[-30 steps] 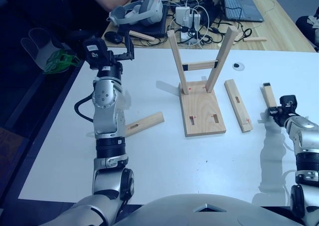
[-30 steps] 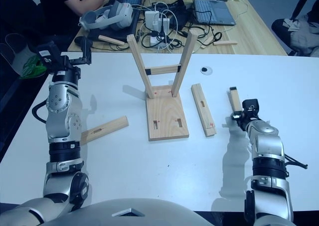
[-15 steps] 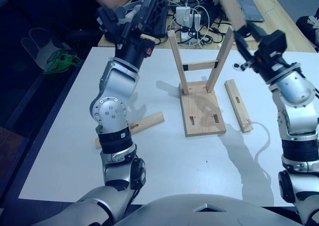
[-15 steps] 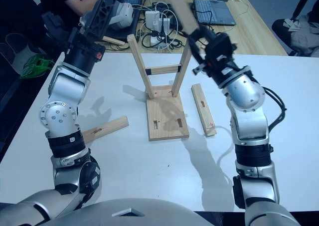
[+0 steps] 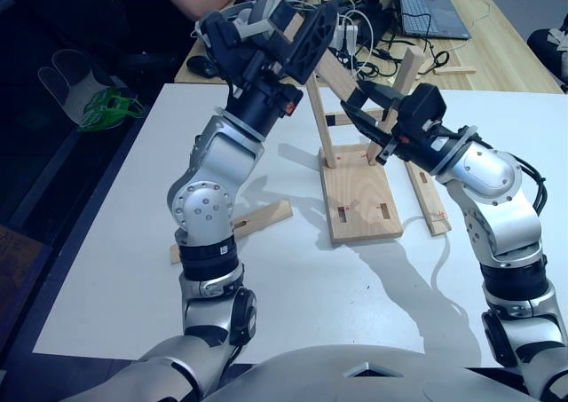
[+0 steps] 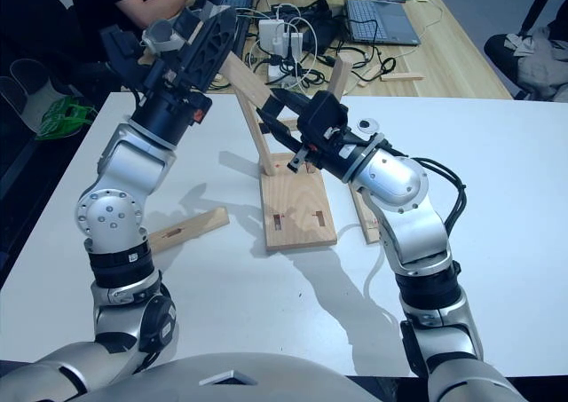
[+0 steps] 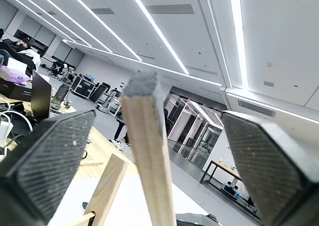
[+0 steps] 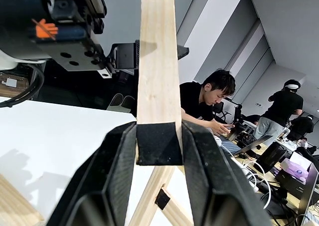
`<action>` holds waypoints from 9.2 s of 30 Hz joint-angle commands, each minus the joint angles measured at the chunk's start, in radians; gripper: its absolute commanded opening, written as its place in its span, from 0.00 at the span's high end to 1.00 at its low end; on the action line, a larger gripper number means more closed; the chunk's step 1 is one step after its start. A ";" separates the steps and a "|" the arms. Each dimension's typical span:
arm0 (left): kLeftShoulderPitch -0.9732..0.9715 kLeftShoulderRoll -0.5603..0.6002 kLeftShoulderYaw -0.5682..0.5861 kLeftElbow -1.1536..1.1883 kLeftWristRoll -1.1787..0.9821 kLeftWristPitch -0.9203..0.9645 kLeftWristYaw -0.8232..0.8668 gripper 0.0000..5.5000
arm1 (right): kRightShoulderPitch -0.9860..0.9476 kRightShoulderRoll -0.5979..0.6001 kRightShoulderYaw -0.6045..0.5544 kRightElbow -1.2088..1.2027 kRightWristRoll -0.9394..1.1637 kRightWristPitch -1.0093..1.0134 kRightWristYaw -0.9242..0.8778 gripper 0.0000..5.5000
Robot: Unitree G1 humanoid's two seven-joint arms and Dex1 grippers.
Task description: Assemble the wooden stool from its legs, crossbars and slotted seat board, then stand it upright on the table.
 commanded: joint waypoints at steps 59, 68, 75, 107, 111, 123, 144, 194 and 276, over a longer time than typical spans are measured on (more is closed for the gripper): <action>0.493 0.616 0.200 0.167 0.150 -0.007 -0.654 0.93 | 0.205 -0.026 -0.223 0.184 -0.041 0.154 -0.083 0.02; 0.498 0.590 0.130 0.211 0.280 -0.160 -0.726 0.93 | 0.201 -0.040 -0.263 0.176 0.014 0.226 -0.084 0.02; 0.526 0.568 0.100 0.217 0.307 -0.199 -0.738 0.93 | 0.190 -0.050 -0.261 0.192 0.015 0.228 -0.072 0.02; 0.443 0.314 0.004 0.489 0.605 -0.611 -0.364 0.93 | 0.138 -0.018 -0.261 0.243 0.019 0.200 -0.101 0.02; 0.401 0.328 -0.021 0.584 0.693 -0.718 -0.331 0.93 | 0.126 -0.005 -0.262 0.256 0.022 0.196 -0.116 0.02; 0.403 0.353 -0.037 0.648 0.623 -0.707 -0.447 0.93 | 0.111 0.003 -0.266 0.279 0.021 0.193 -0.134 0.02; 0.270 0.433 0.049 0.619 0.477 -0.548 -0.592 0.93 | 0.113 0.013 -0.279 0.286 0.032 0.200 -0.139 0.02; 0.364 0.257 -0.067 0.791 0.640 -0.912 -0.541 0.93 | 0.007 0.041 -0.383 0.429 0.140 0.243 -0.184 0.02; 0.017 0.232 -0.043 0.376 0.673 -0.034 -0.042 0.53 | 0.007 0.091 -0.431 0.452 0.204 0.284 -0.251 0.02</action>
